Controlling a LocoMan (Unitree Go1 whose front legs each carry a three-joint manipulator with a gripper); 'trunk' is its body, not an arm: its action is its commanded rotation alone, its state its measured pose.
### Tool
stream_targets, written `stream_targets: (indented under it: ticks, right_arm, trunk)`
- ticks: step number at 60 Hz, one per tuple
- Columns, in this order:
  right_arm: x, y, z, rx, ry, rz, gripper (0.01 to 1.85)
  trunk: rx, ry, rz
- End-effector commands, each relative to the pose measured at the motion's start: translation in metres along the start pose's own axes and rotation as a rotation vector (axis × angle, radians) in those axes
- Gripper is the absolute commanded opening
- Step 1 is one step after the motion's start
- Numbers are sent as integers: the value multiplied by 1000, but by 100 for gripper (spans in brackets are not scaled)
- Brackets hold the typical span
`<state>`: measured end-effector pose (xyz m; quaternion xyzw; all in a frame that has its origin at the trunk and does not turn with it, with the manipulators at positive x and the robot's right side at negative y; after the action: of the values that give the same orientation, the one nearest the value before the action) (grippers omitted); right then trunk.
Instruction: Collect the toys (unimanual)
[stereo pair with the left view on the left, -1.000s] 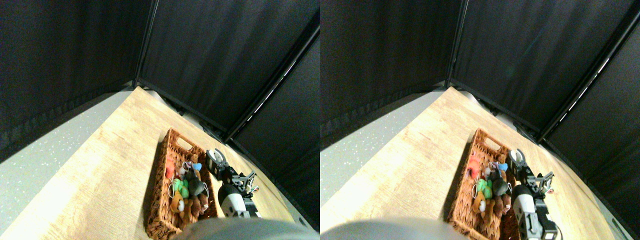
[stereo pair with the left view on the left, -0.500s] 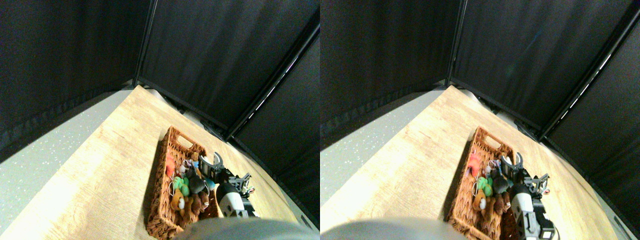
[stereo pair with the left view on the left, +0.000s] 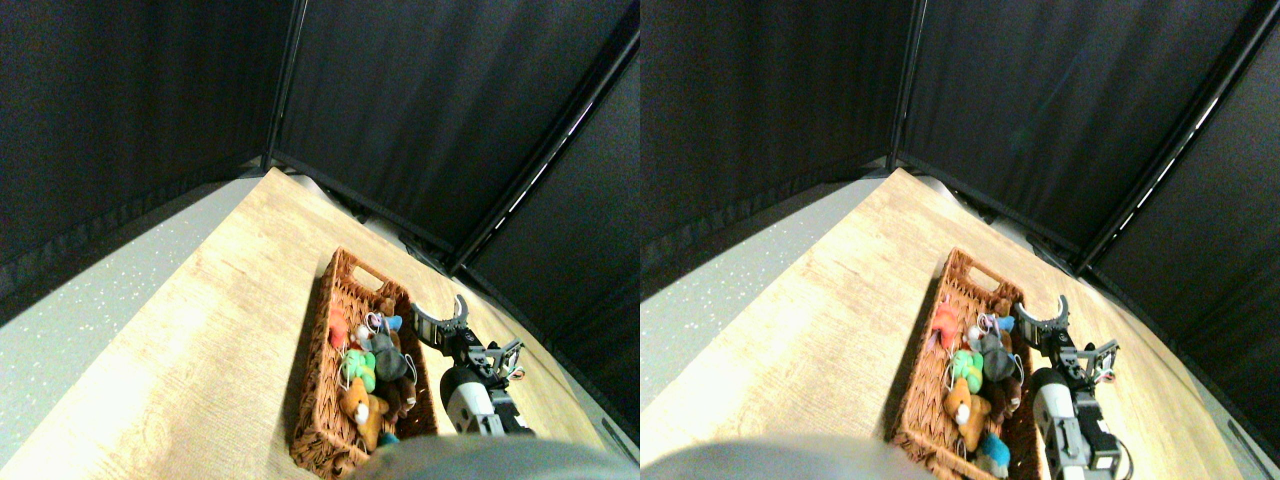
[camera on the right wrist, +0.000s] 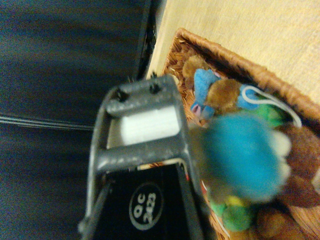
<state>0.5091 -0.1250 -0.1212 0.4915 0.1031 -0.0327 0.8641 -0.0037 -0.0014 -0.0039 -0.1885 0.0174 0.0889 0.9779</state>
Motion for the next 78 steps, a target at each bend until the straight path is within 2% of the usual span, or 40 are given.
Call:
stream_targets:
  ticks: [1, 4, 11, 16, 32, 39, 46, 52, 73, 78]
  right_arm:
    - [1, -2, 33, -6, -87, 53, 50]
    - [1, -6, 41, 24, -121, 47, 43]
    - [-5, -17, 61, -37, -205, 55, 34]
    - [-15, -24, 72, -42, -277, 17, 26]
    - [-30, -54, 84, 17, -364, 18, 6]
    - [-39, -65, 87, 3, -426, -28, 6]
    - [-45, -72, 88, 21, -450, -26, 6]
    - [-50, -78, 91, -19, -457, -32, 6]
    - [-70, -86, 95, 19, -506, -48, 6]
    - [-74, -88, 99, 8, -514, -46, 6]
  trunk:
    - [24, 21, -10]
    - [34, 20, -17]
    - [63, 26, -38]
    - [83, 29, -52]
    - [130, 40, -80]
    - [146, 42, -92]
    - [171, 47, -109]
    - [184, 44, -119]
    - [230, 27, -159]
    - [234, 32, -165]
